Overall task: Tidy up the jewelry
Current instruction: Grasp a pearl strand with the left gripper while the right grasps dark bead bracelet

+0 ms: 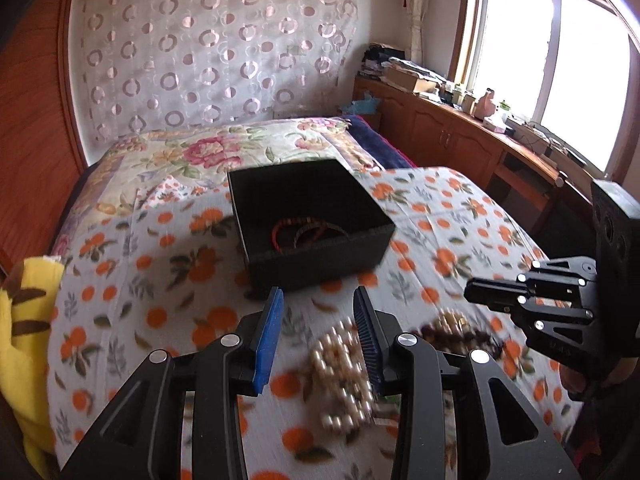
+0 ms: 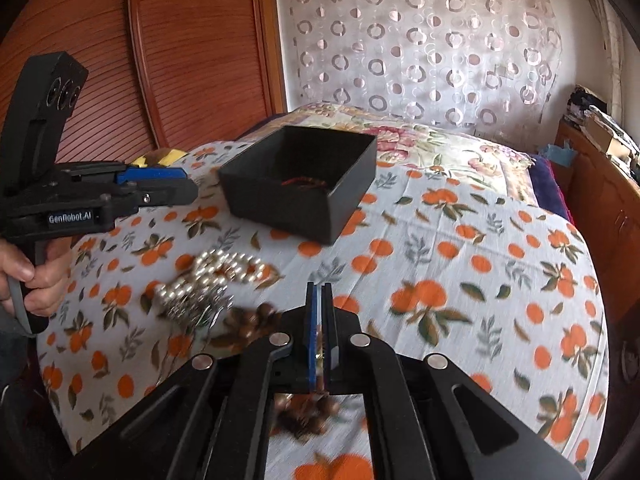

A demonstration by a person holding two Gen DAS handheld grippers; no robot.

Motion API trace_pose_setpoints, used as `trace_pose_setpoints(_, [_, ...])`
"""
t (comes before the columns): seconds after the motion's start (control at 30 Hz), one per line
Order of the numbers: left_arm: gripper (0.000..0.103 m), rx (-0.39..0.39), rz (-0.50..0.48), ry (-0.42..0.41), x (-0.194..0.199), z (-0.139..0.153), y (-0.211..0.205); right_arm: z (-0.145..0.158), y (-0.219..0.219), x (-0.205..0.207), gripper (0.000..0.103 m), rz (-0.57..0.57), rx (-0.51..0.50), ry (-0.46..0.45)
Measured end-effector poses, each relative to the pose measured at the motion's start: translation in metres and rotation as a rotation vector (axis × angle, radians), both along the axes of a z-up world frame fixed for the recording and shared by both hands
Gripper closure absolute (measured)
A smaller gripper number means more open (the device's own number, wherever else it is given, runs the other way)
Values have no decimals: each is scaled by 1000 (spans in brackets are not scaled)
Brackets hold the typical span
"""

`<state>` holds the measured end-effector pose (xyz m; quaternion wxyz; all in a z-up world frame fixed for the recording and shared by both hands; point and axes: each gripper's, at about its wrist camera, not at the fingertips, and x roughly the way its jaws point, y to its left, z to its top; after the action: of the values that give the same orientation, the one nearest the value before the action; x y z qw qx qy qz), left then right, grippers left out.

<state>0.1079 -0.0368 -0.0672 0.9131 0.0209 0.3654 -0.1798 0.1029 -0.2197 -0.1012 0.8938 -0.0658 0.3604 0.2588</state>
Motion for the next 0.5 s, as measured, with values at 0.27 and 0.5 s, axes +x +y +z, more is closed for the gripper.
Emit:
trace_pose_setpoints(0.27, [69,-16,-11,31,-41,-17,4,-9,13,-22,79,63,-16,41])
trace_pose_setpoints(0.5, [69,-36,-21,54,-64,-24,4,-16,24,-24,79,91,-61,66])
